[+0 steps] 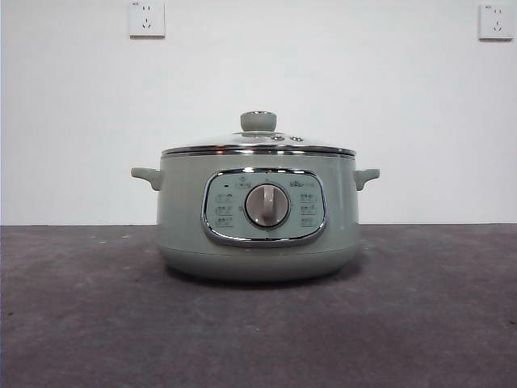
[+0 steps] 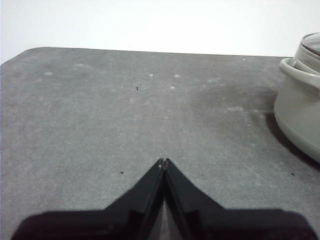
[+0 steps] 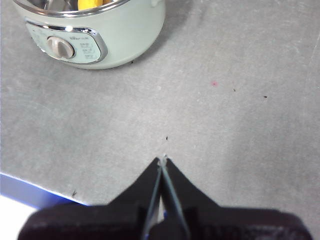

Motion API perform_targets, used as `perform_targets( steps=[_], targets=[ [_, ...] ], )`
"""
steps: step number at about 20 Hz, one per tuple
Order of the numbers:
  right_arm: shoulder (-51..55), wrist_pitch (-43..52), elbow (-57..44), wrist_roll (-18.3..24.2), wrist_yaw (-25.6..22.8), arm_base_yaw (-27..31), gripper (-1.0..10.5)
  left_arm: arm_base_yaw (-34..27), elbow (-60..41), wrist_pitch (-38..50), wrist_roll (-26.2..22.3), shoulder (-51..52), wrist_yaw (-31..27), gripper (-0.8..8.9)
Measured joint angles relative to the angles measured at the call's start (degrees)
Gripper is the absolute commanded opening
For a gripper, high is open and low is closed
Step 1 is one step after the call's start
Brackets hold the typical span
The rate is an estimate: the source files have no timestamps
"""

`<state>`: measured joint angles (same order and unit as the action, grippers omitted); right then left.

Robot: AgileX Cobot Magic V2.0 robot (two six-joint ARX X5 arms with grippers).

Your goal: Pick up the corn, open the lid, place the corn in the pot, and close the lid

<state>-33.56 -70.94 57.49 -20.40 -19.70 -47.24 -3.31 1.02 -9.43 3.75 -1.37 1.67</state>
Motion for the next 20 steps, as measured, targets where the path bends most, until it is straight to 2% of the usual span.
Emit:
perform_targets(
  steps=[5,7,9,11,13,15,17,18,20],
  targets=[
    [0.0,-0.1,0.0,0.2,-0.9,0.6,-0.2,0.0,0.0,0.0,0.0,-1.3,0.0,-0.03],
    [0.3,-1.8,-0.2,4.2,-2.6,4.5,-0.2,0.0,0.0,0.0,0.0,-1.9,0.0,-0.03],
    [1.6,-1.4,-1.9,9.6,-3.0,11.0,-0.2,0.0,0.0,0.0,0.0,-2.3,0.0,-0.03],
    [5.1,7.3,-7.4,12.9,-3.8,18.3,-0.2,0.0,0.0,0.0,0.0,-2.4,0.0,-0.03],
    [11.1,24.7,-17.3,14.6,-2.4,25.5,-0.2,0.0,0.0,0.0,0.0,-2.4,0.0,-0.03],
    [17.6,43.0,-28.9,14.9,3.4,31.7,-0.1,0.0,0.0,0.0,0.0,-2.4,0.0,-0.03],
    [24.0,55.6,-40.1,14.6,9.9,36.8,0.0,0.0,0.0,0.0,0.0,-2.4,0.0,-0.03],
    [26.8,57.4,-44.1,14.6,11.7,38.6,0.0,0.0,0.0,0.0,0.0,-2.4,0.0,-0.03],
    [31.6,57.3,-50.4,14.6,12.2,41.9,0.0,0.0,0.0,0.0,0.0,-2.4,0.1,-0.03]
  ],
)
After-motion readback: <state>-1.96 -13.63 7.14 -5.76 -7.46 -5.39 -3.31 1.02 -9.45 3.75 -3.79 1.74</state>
